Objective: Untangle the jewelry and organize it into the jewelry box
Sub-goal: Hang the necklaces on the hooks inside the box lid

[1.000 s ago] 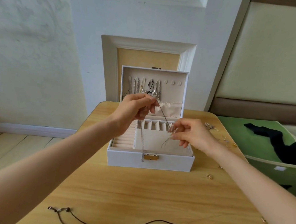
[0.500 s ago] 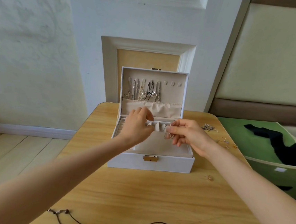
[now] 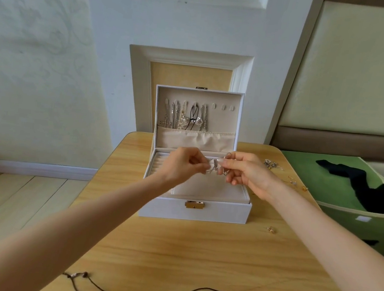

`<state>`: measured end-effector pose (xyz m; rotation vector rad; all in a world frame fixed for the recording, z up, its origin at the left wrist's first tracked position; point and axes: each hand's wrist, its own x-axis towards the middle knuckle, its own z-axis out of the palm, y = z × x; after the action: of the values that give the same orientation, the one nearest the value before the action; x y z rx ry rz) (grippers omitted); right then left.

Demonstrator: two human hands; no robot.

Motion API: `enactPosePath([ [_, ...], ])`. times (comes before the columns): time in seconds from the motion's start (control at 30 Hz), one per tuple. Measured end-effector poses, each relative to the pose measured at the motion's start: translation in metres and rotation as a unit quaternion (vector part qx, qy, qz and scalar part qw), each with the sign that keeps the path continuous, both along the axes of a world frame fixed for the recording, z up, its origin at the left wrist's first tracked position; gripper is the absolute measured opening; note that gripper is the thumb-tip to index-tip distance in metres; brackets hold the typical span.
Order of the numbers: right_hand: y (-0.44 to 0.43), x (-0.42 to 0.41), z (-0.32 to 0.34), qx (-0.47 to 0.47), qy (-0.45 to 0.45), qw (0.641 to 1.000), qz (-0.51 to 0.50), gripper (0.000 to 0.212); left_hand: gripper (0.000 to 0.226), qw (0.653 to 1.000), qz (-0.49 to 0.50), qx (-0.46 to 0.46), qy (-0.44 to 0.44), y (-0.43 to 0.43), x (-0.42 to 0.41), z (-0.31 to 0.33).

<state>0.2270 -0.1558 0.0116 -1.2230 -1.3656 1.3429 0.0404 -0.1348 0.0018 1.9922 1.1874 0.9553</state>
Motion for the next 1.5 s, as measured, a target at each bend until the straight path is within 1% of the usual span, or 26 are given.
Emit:
enactPosePath([
  [0.07,0.001,-0.003,-0.003,0.000,-0.065,0.997,-0.035,0.011,0.010,1.000,0.017,0.014,-0.014,0.005,0.000,0.005],
  [0.1,0.002,-0.006,-0.004,0.017,-0.112,0.992,-0.063,0.015,0.009,0.999,0.018,0.024,-0.015,0.008,0.001,0.008],
  [0.13,0.004,-0.010,-0.003,0.048,-0.153,0.983,-0.091,0.022,0.009,0.999,0.015,0.036,-0.010,0.012,0.002,0.011],
  [0.17,0.007,-0.013,-0.002,0.082,-0.171,0.976,-0.109,0.030,0.008,0.999,0.010,0.051,0.003,0.016,0.004,0.013],
  [0.2,0.010,-0.016,0.001,0.107,-0.163,0.975,-0.109,0.038,0.008,0.998,0.004,0.067,0.021,0.020,0.007,0.016],
  [0.27,0.016,-0.021,0.009,0.111,-0.099,0.986,-0.069,0.042,0.007,0.994,-0.001,0.096,0.051,0.029,0.012,0.022],
  [0.33,0.024,-0.024,0.015,0.085,-0.058,0.993,-0.050,0.036,0.008,0.994,0.001,0.105,0.042,0.038,0.015,0.027],
  [0.4,0.034,-0.025,0.020,0.072,-0.034,0.994,-0.070,0.026,0.009,0.995,0.010,0.102,0.001,0.047,0.018,0.031],
  [0.47,0.045,-0.025,0.025,0.072,-0.031,0.993,-0.089,0.016,0.013,0.994,0.037,0.082,-0.059,0.054,0.020,0.034],
  [0.5,0.050,-0.025,0.029,0.075,-0.032,0.992,-0.096,0.012,0.021,0.993,0.044,0.051,-0.098,0.059,0.022,0.034],
  [0.53,0.056,-0.025,0.033,0.079,-0.033,0.991,-0.103,0.008,0.032,0.990,0.039,0.006,-0.132,0.061,0.023,0.036],
  [0.57,0.063,-0.025,0.039,0.083,-0.034,0.990,-0.112,0.007,0.042,0.988,0.027,-0.046,-0.147,0.064,0.023,0.036],
  [0.6,0.069,-0.025,0.044,0.085,-0.041,0.988,-0.122,0.007,0.045,0.986,0.004,-0.087,-0.140,0.066,0.024,0.036],
  [0.67,0.082,-0.025,0.052,0.092,-0.070,0.983,-0.141,0.007,0.030,0.983,-0.060,-0.133,-0.110,0.067,0.027,0.033],
  [0.7,0.089,-0.026,0.055,0.100,-0.088,0.980,-0.146,0.008,0.023,0.979,-0.073,-0.149,-0.115,0.068,0.030,0.030],
  [0.83,0.110,-0.028,0.060,0.130,-0.150,0.964,-0.177,0.009,0.004,0.956,-0.034,-0.188,-0.221,0.077,0.038,0.018],
  [0.93,0.121,-0.031,0.062,0.138,-0.149,0.958,-0.204,0.005,0.012,0.923,-0.019,-0.228,-0.310,0.082,0.042,0.017],
  [1.0,0.127,-0.033,0.063,0.142,-0.145,0.954,-0.221,0.002,0.019,0.911,-0.004,-0.236,-0.337,0.085,0.045,0.019],
  [1.07,0.133,-0.035,0.064,0.148,-0.145,0.950,-0.232,0.003,0.023,0.909,0.006,-0.234,-0.346,0.087,0.048,0.021],
  [1.2,0.146,-0.040,0.062,0.167,-0.153,0.937,-0.268,0.016,0.025,0.904,0.011,-0.229,-0.362,0.089,0.053,0.024],
  [1.37,0.151,-0.043,0.056,0.177,-0.211,0.901,-0.335,0.033,0.028,0.897,0.025,-0.239,-0.370,0.090,0.057,0.019],
  [1.5,0.154,-0.042,0.053,0.158,-0.209,0.903,-0.341,0.032,0.028,0.902,0.021,-0.251,-0.351,0.087,0.053,0.012],
])
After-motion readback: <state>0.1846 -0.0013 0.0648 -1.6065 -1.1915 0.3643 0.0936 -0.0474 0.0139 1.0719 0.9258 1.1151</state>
